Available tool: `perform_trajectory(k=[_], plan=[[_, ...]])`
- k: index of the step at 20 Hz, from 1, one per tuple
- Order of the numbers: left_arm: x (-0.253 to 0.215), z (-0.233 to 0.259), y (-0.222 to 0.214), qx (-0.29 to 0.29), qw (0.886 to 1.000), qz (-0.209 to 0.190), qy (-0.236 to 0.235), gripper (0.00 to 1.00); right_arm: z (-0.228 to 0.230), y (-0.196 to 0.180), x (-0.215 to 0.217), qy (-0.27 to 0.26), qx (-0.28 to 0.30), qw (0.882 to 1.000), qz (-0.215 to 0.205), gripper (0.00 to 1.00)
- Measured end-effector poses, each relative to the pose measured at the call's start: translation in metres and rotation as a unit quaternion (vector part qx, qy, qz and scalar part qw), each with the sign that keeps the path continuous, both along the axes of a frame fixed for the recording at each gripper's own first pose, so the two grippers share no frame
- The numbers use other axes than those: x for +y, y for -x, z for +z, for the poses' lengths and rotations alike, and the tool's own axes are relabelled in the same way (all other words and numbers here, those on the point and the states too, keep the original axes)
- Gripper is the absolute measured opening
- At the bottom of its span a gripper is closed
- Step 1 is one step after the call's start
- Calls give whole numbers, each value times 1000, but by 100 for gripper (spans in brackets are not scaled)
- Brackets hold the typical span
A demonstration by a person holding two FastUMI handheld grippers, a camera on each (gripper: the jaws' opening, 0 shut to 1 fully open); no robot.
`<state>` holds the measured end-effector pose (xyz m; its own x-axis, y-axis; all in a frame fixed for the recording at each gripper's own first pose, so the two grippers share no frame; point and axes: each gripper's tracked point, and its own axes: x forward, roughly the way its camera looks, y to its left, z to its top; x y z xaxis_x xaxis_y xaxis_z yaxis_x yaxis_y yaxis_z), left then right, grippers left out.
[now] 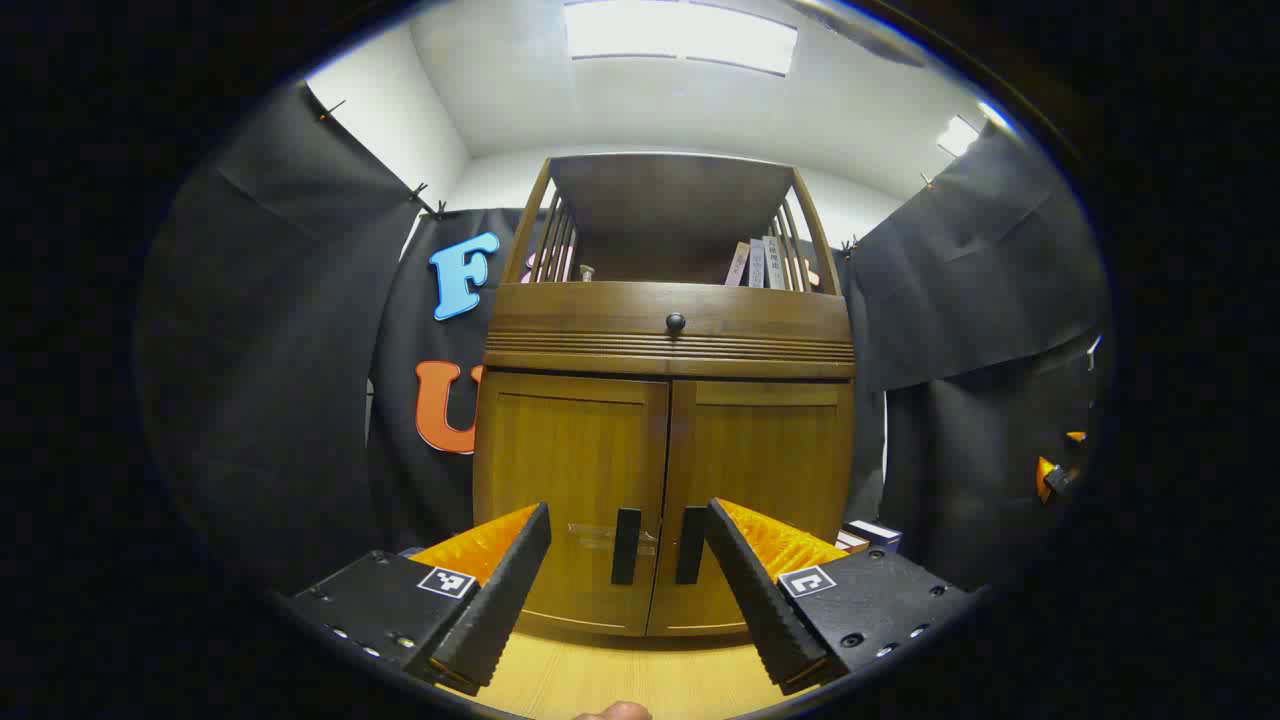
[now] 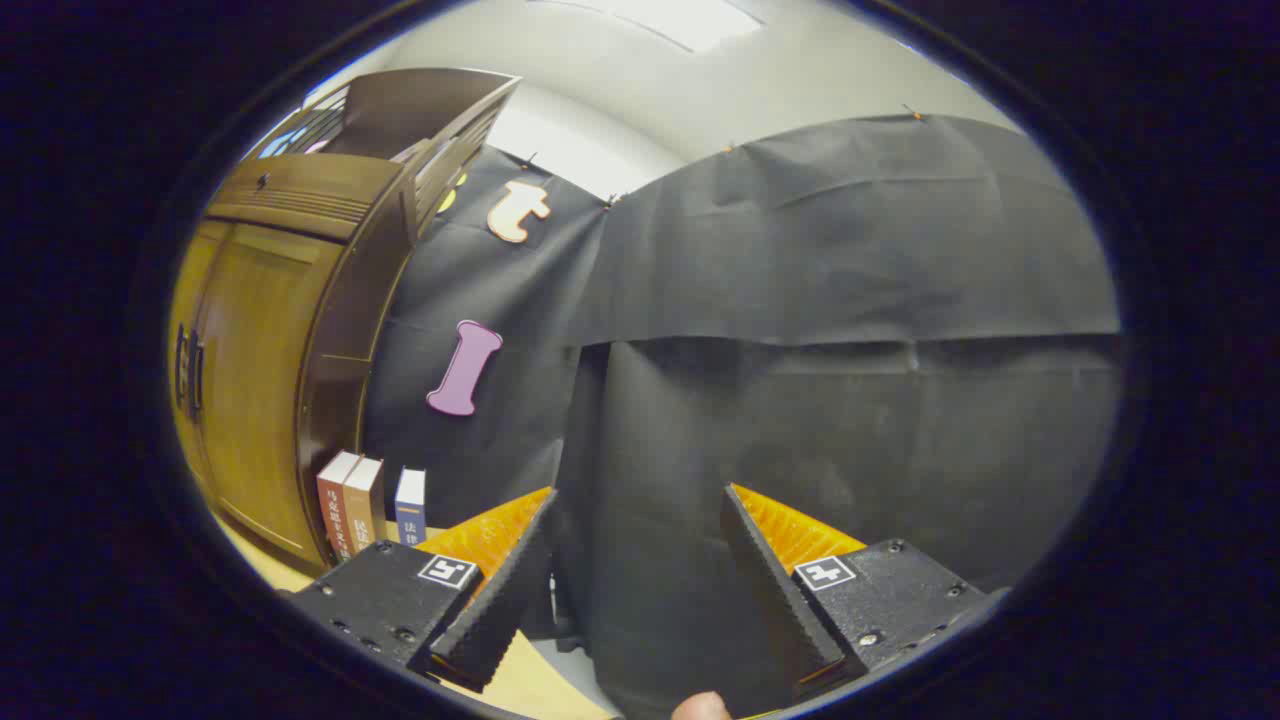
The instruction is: Open the right door of the double-door shoe cabinet with the right hand, and open the left door with the left hand.
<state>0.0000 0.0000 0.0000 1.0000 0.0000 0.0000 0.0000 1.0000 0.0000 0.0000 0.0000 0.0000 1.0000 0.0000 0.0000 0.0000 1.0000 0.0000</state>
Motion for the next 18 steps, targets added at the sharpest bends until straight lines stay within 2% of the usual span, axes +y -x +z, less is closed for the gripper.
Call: perform_trajectory(k=[2, 3, 4, 5, 6, 8, 9, 10, 11, 12, 13, 14, 18], plan=[[-6, 3, 3, -2, 1000, 6, 0, 100, 18, 10, 18, 4, -11, 1000, 26, 100], [-5, 6, 5, -5, 1000, 8, -1, 94, 24, 18, 33, -9, -8, 999, 47, 100], [-4, 9, 7, -8, 1000, 10, -4, 94, 30, 27, 51, -24, -5, 997, 68, 100], [-2, 14, 9, -12, 1000, 11, -7, 100, 39, 37, 70, -39, -3, 995, 90, 100], [2, 19, 9, -15, 1000, 11, -9, 94, 53, 49, 91, -52, -8, 992, 112, 100], [9, 26, 9, -10, 1000, 6, -10, 94, 76, 67, 125, -73, -19, 987, 144, 100], [13, 27, 9, -5, 1000, 1, -9, 100, 84, 74, 138, -75, -19, 985, 152, 100], [18, 27, 7, 1, 1000, -1, -9, 100, 89, 80, 153, -81, -15, 983, 167, 100], [27, 29, 5, 5, 1000, 2, -11, 94, 95, 86, 167, -90, -10, 980, 178, 100], [35, 31, 3, 9, 1000, 5, -16, 100, 100, 93, 180, -103, -6, 976, 191, 100], [40, 32, 1, 10, 1000, 5, -18, 94, 104, 98, 192, -112, 0, 973, 199, 95], [45, 34, -1, 10, 1000, 4, -20, 100, 106, 102, 203, -119, 6, 971, 209, 100], [61, 31, -4, 21, 1000, 0, -16, 100, 114, 105, 233, -118, 12, 968, 221, 100]])
